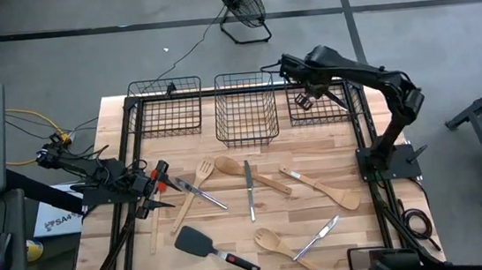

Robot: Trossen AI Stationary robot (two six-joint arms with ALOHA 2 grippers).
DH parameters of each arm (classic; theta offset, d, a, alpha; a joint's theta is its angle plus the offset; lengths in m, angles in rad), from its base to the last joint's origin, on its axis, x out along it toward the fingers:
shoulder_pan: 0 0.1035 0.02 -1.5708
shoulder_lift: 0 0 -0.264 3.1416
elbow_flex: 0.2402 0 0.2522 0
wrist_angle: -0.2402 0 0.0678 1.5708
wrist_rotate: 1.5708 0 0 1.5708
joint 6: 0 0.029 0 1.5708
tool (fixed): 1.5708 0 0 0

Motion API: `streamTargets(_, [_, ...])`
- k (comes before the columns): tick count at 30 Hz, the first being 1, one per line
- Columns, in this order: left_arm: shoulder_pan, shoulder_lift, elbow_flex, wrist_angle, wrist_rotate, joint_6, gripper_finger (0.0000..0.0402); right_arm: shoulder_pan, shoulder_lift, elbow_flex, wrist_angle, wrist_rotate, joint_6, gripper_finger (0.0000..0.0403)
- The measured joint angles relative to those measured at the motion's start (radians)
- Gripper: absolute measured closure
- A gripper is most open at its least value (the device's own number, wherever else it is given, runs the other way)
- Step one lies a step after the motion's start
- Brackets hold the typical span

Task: Pick & Place Kitchen Items
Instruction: Put the silver table knife into the right wire basket

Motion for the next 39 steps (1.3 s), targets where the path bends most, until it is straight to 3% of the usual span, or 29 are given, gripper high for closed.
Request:
streamTargets(11, [0.000, 0.000, 0.000, 0.000, 0.000, 0.000, 0.0174, -0.037, 0.117, 0.000, -0.018, 0.014, -0.058, 0.0373])
streamTargets(23, [0.000, 0.000, 0.000, 0.000, 0.000, 0.000, 0.0174, -0.042, 0.207, 0.000, -0.010, -0.056, -0.053, 0.0373])
streamTargets(39, [0.000, 0.000, 0.000, 0.000, 0.000, 0.000, 0.0174, -0.074, 0.298, 0.000, 0.087, -0.050, -0.101, 0.0367])
